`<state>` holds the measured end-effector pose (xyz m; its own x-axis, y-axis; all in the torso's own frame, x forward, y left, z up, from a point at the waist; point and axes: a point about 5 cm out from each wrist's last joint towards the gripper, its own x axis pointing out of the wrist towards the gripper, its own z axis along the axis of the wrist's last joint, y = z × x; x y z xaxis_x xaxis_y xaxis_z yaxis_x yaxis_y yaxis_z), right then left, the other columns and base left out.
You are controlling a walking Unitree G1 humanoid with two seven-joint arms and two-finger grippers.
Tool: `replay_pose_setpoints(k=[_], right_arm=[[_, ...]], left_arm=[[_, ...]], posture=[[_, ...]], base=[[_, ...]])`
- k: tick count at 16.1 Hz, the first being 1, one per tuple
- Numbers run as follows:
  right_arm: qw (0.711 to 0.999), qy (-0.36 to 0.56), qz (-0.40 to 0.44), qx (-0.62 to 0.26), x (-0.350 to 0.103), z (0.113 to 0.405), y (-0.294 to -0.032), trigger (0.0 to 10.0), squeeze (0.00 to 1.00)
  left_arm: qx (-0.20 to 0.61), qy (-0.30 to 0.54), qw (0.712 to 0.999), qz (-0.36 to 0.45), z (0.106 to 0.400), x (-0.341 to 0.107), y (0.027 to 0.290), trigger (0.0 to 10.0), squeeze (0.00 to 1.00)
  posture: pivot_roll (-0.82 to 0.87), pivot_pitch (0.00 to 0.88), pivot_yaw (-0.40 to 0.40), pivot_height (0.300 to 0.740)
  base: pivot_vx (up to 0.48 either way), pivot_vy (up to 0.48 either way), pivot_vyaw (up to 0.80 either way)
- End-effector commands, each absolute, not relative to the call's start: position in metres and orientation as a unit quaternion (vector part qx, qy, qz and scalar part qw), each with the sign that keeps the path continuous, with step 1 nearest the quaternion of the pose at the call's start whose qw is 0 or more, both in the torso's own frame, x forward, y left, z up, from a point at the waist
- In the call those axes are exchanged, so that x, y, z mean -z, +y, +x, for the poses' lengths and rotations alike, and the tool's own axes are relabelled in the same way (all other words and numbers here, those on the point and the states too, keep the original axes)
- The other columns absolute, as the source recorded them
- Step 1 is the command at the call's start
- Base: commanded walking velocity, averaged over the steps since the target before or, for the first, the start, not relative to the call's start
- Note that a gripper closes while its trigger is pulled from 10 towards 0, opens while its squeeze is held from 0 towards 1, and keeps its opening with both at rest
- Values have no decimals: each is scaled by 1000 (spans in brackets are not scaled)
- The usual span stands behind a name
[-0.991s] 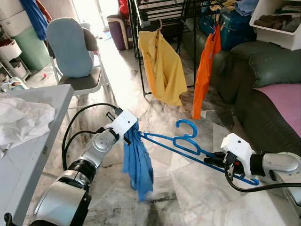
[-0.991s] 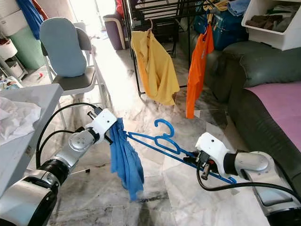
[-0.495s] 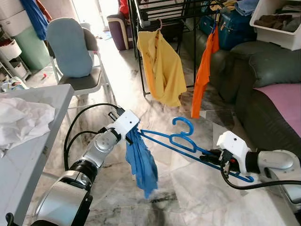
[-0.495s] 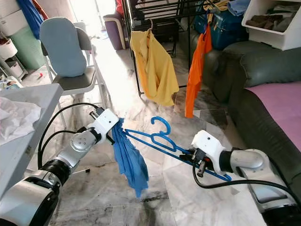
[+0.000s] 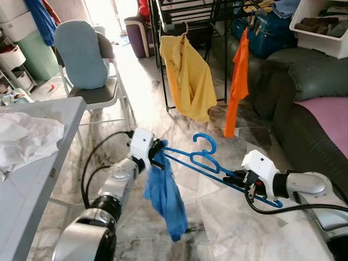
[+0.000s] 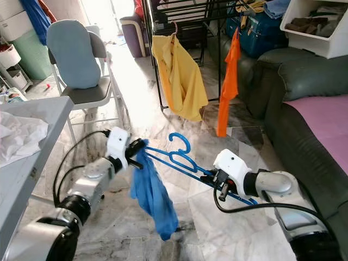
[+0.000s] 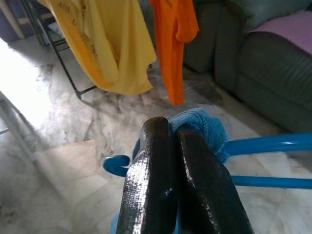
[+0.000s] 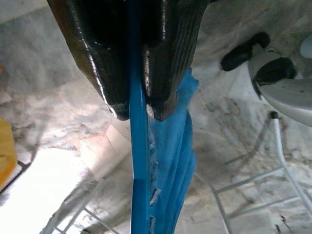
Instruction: Hang hanger
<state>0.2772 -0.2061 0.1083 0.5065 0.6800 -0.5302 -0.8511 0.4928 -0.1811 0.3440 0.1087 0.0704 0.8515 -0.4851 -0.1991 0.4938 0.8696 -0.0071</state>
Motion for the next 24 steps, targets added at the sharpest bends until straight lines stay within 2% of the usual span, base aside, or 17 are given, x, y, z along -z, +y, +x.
replay_pose_setpoints(k=[1,5,9,10,13,14,15,16,17,19,21,24], right_arm=[[837,186,-231,-460,-112,282,-201,10000,0],[832,194,-231,-466,-111,277,-205,10000,0],[820,223,-262,-457,-115,266,-231,10000,0],[835,212,-247,-443,-123,265,-240,10000,0],[885,132,-230,-382,-135,274,-237,10000,0],[905,117,-221,-345,-133,279,-234,10000,0],[912,103,-224,-326,-132,283,-231,10000,0],[928,80,-222,-288,-130,289,-223,10000,0],[947,48,-196,-249,-132,298,-208,10000,0],[966,7,-164,-201,-137,309,-191,10000,0],[980,-2,-121,-160,-135,316,-177,10000,0],[980,38,-86,-178,-118,309,-166,10000,0]], left_arm=[[253,74,965,20,348,-80,111,10000,0],[253,71,965,8,348,-83,119,10000,0],[271,42,961,27,351,-95,125,10000,0],[233,72,967,-75,354,-93,136,10000,0],[231,80,968,-51,339,-77,143,10000,0],[210,78,972,-65,336,-75,144,10000,0],[184,72,977,-78,336,-75,146,10000,0],[127,62,985,-100,335,-74,151,10000,0],[105,51,987,-110,333,-74,149,10000,0],[106,38,988,-103,333,-79,148,10000,0],[101,27,992,-77,337,-87,157,10000,0],[103,36,994,-16,328,-85,185,10000,0]], posture=[[-166,0,106,740],[-167,0,105,740],[-167,0,116,740],[-175,0,128,740],[-171,0,132,740],[-167,0,133,740],[-162,0,134,740],[-158,0,133,740],[-154,0,130,740],[-149,0,122,740],[-145,0,118,740],[-134,0,96,740]], base=[[0,0,0],[0,0,0],[0,0,0],[0,0,0],[0,0,0],[0,0,0],[0,0,0],[0,0,0],[0,0,0],[0,0,0],[0,0,0],[0,0,0]])
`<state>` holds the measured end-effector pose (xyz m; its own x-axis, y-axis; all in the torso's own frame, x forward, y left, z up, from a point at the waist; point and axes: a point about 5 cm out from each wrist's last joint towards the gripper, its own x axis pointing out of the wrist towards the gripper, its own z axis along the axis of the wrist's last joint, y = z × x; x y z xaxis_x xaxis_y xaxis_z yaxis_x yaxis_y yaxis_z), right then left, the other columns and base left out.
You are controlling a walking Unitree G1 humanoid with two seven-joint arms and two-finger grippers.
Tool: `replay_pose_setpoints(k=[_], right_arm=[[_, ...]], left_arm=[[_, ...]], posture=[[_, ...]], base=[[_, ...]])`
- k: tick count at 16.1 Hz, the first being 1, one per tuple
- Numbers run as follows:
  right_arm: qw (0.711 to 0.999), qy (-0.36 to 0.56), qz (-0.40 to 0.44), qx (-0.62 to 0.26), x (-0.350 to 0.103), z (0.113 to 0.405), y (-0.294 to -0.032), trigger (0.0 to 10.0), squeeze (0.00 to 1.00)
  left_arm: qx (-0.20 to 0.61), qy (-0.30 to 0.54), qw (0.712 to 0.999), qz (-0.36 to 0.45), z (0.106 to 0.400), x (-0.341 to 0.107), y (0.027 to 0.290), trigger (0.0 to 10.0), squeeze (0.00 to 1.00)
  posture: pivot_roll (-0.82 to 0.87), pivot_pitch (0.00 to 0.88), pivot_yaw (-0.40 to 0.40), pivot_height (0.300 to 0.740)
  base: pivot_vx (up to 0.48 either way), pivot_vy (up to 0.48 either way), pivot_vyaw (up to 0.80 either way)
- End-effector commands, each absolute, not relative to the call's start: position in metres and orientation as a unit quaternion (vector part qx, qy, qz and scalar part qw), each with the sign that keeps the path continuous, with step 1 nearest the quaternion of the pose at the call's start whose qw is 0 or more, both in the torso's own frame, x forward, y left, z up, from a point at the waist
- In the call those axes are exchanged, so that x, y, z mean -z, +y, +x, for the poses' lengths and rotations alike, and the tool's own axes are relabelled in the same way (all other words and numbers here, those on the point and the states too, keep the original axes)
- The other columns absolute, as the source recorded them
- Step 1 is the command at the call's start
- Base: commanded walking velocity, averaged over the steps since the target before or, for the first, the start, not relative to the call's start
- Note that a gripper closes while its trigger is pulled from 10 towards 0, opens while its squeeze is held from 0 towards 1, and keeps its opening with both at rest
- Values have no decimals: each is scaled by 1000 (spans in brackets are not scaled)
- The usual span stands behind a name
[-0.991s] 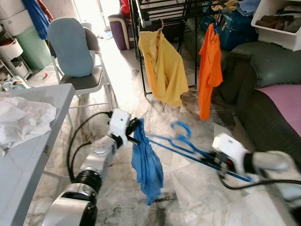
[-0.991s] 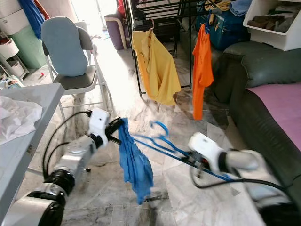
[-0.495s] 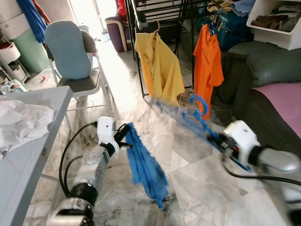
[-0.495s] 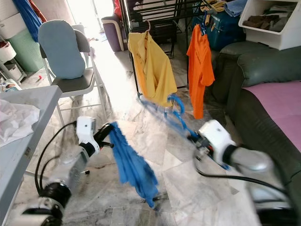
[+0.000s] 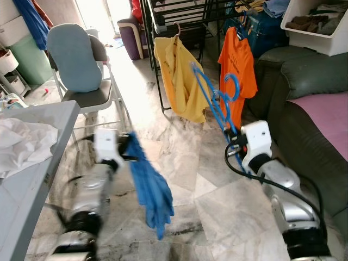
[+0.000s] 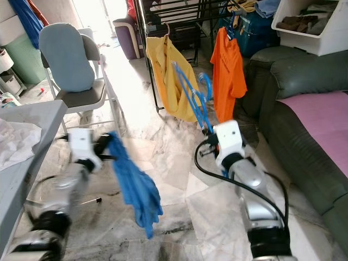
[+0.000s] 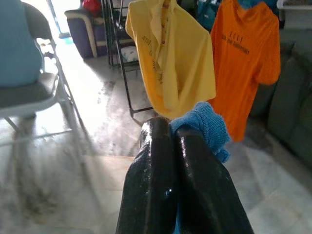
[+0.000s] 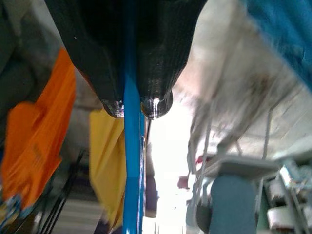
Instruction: Hang hanger
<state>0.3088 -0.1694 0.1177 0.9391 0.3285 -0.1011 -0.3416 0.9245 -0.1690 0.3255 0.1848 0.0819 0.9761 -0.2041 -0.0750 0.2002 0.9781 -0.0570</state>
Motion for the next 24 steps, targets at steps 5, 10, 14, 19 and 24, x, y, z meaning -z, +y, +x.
replay_pose_setpoints(k=[5,10,14,19,24], right_arm=[[976,94,-73,-185,-98,297,-170,10000,0],[926,173,-128,-310,-87,277,-182,10000,0],[883,202,-146,-399,-98,260,-194,10000,0],[832,235,-145,-481,-115,233,-211,10000,0],[823,251,-175,-479,-135,236,-235,10000,0]], left_arm=[[66,46,997,-18,260,-66,204,10000,0],[142,31,989,-6,267,-78,183,10000,0],[265,11,962,65,275,-94,166,10000,0],[304,-16,931,202,283,-103,169,10000,0],[263,-46,913,309,302,-111,176,10000,0]], posture=[[-94,0,41,740],[-109,0,47,740],[-126,0,82,740],[-132,0,103,740],[-134,0,118,740]], base=[[0,0,0],[0,0,0],[0,0,0],[0,0,0],[0,0,0]])
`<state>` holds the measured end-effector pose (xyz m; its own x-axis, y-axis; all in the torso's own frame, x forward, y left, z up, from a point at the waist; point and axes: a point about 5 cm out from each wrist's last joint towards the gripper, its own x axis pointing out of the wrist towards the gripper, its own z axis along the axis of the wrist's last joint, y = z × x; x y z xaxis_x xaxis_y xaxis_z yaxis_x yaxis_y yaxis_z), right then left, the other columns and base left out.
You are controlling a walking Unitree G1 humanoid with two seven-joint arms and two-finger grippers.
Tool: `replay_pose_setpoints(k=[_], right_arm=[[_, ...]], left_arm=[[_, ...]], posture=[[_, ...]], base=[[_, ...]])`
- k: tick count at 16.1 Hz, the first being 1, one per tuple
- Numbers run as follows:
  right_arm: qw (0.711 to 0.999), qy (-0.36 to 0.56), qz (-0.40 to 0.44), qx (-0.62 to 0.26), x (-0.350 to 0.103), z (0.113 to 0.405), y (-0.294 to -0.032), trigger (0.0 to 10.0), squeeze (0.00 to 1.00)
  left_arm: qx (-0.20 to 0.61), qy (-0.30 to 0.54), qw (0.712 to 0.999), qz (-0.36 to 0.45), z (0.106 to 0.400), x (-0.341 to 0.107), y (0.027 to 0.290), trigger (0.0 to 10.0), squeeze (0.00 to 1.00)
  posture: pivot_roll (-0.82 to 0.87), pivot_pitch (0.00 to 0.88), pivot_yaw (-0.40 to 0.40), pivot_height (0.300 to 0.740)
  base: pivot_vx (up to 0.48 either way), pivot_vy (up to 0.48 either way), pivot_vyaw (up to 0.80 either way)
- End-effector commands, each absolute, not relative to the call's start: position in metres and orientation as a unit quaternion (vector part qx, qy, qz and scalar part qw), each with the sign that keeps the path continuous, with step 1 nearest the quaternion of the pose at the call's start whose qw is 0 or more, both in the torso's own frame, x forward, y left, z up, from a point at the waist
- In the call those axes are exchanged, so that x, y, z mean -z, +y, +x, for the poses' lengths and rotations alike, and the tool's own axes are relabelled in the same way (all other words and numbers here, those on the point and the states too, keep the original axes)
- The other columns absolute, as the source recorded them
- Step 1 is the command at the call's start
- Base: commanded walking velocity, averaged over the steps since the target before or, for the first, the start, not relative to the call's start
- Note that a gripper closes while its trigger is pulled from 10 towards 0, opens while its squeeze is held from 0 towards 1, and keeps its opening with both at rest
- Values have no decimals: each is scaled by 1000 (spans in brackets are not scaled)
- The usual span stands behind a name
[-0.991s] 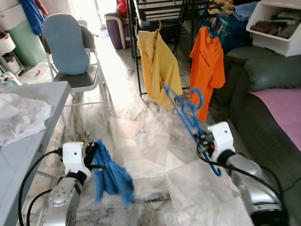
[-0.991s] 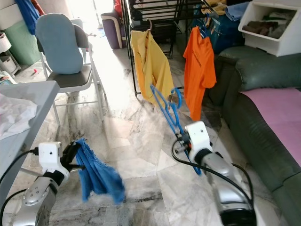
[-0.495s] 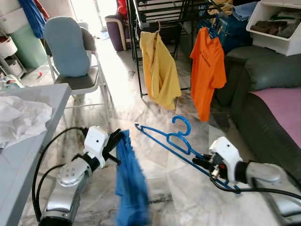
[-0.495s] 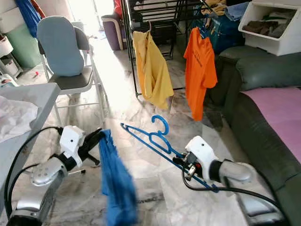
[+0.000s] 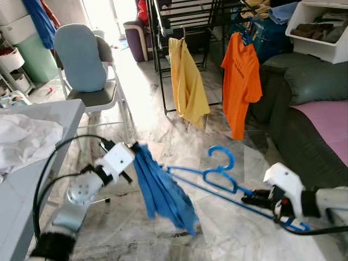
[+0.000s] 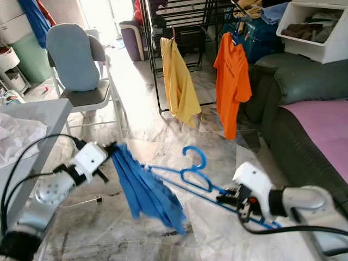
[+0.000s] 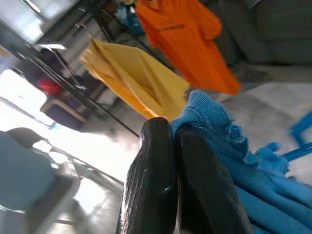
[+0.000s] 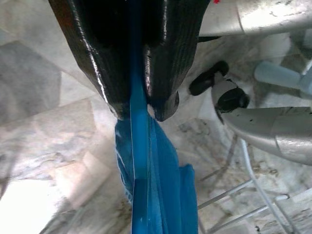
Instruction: Hang hanger
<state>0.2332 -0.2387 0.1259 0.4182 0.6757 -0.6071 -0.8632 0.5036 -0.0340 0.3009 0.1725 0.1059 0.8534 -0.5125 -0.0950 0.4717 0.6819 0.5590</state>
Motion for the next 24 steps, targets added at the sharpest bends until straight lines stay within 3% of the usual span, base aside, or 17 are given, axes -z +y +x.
replay_pose_setpoints(k=[1,15,21,24], right_arm=[[824,249,-183,-475,-138,237,-237,10000,0],[821,219,-161,-501,-141,239,-217,10000,0],[809,260,-202,-486,-133,232,-232,10000,0],[807,260,-200,-490,-131,232,-230,10000,0]], left_arm=[[261,-55,910,316,306,-114,174,10000,0],[298,-89,882,353,310,-106,153,10000,0],[223,-84,889,392,325,-109,167,10000,0],[241,-85,888,382,323,-107,164,10000,0]], posture=[[-135,0,122,740],[-138,0,134,740],[-150,0,144,740],[-146,0,144,740]], base=[[0,0,0],[0,0,0],[0,0,0],[0,0,0]])
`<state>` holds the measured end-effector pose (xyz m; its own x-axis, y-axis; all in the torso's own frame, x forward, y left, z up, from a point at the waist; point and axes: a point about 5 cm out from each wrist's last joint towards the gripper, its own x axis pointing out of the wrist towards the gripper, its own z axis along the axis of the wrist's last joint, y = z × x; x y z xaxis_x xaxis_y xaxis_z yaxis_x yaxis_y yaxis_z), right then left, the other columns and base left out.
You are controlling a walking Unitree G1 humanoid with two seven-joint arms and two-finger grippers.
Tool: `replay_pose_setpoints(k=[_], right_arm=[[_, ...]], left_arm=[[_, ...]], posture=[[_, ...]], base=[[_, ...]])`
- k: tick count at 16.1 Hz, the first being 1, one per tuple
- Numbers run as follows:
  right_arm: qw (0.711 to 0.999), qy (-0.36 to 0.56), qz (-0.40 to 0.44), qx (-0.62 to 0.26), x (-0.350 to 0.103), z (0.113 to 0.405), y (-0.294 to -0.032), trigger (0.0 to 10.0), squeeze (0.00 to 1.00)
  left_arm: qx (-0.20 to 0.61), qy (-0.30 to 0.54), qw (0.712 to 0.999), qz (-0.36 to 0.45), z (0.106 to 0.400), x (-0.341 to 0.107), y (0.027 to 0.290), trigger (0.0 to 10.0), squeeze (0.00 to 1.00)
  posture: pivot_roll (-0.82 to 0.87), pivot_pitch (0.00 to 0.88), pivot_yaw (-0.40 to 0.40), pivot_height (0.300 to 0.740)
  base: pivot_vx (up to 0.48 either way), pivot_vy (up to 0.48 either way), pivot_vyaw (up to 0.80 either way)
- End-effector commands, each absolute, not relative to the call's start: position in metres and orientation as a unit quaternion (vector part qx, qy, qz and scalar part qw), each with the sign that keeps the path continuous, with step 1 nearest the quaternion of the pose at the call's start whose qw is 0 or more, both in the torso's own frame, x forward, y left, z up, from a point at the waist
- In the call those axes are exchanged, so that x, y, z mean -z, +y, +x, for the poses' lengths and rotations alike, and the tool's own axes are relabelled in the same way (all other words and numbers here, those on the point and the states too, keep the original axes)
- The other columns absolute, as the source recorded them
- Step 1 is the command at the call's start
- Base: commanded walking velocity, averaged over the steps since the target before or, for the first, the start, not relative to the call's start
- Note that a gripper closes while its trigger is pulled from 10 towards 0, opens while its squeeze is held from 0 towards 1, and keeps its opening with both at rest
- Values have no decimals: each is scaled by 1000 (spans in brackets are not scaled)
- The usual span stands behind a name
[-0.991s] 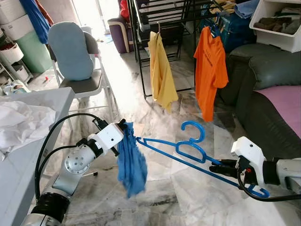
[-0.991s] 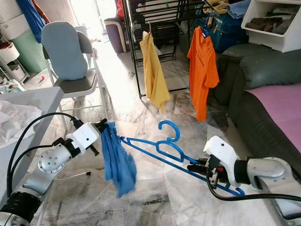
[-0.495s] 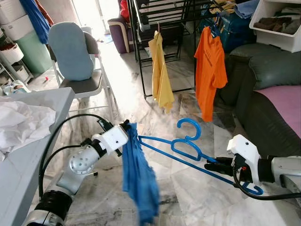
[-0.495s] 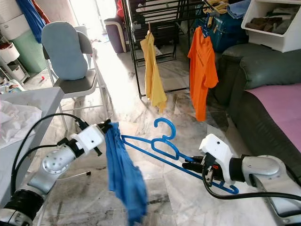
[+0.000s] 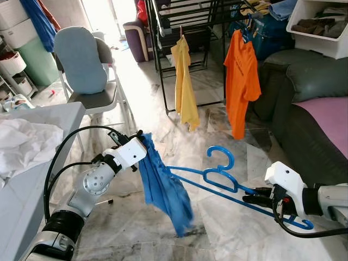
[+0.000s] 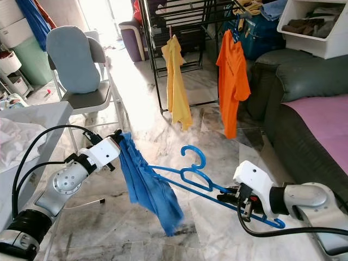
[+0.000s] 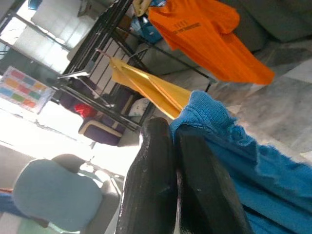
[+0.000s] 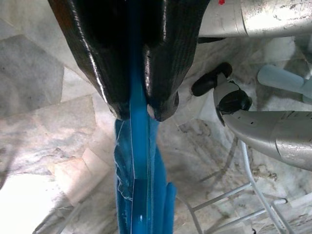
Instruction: Hang hanger
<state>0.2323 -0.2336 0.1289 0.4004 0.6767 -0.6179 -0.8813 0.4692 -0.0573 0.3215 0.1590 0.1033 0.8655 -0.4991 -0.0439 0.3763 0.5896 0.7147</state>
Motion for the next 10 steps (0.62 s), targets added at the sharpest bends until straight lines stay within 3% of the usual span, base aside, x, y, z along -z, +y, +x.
replay_pose_setpoints(k=[1,6,10], right_arm=[[807,260,-201,-491,-130,233,-229,10000,0],[817,244,-209,-478,-129,242,-227,10000,0],[821,224,-206,-484,-139,245,-226,10000,0]], left_arm=[[251,-88,889,373,321,-107,162,10000,0],[300,-100,887,337,315,-106,151,10000,0],[269,-80,883,376,321,-102,163,10000,0]], posture=[[-144,0,144,740],[-143,0,141,740],[-145,0,141,740]], base=[[0,0,0],[0,0,0],[0,0,0]])
